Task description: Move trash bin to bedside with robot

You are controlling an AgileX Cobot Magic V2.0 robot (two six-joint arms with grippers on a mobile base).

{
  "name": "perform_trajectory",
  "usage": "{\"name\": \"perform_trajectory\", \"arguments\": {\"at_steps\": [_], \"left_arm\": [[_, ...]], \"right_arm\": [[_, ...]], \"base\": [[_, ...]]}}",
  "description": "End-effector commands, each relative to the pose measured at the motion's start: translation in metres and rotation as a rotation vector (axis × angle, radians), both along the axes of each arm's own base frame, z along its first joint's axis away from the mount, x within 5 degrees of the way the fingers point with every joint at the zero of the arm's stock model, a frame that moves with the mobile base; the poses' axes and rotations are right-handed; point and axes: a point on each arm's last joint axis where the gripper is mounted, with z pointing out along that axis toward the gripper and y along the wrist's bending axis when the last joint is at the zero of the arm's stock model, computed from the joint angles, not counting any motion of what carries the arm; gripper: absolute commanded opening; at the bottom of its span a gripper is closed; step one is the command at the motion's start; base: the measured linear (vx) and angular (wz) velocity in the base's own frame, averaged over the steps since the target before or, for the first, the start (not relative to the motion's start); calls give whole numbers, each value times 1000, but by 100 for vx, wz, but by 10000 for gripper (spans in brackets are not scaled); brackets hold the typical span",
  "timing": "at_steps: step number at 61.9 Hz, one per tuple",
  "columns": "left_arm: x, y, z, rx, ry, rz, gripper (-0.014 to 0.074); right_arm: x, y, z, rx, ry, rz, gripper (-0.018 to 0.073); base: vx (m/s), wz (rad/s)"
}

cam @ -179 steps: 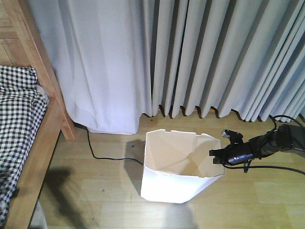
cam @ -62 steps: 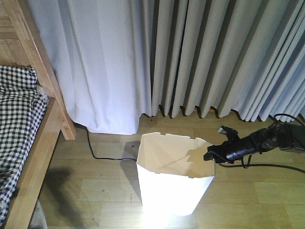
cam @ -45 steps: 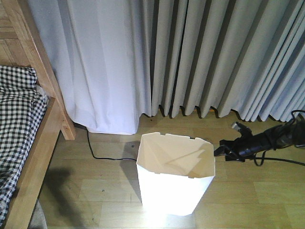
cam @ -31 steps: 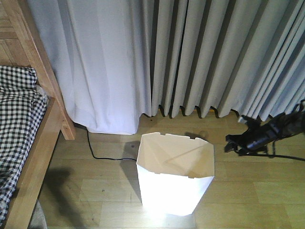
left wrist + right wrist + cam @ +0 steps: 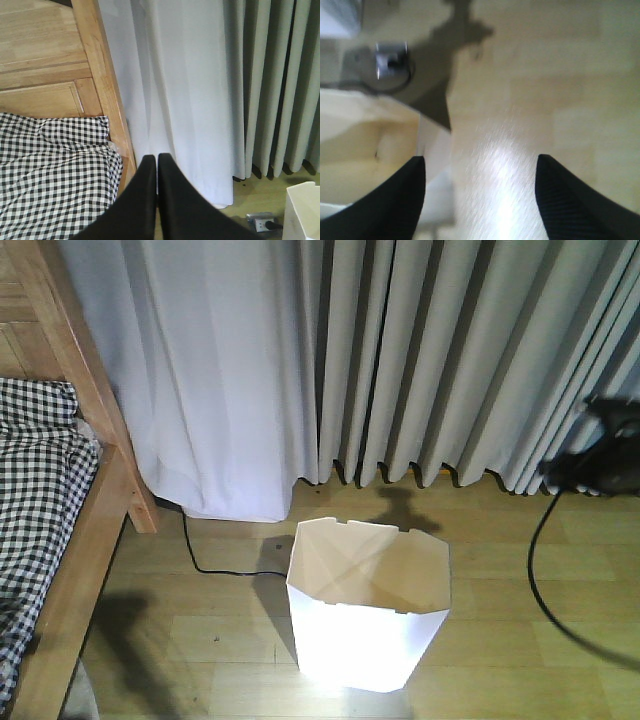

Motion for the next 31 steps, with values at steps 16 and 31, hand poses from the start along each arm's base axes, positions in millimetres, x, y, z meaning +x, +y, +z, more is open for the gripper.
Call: {"name": "perform_trajectory", "arguments": {"at_steps": [16, 31], "left_arm": [[1, -1, -2, -12, -55, -15, -6], [1, -1, -2, -12, -55, -15, -6]], "right_arm": [[-66, 18, 154, -153, -391, 25, 458], [-145, 38, 202, -231, -626, -21, 458]], "base": [[0, 0], [0, 0]]}}
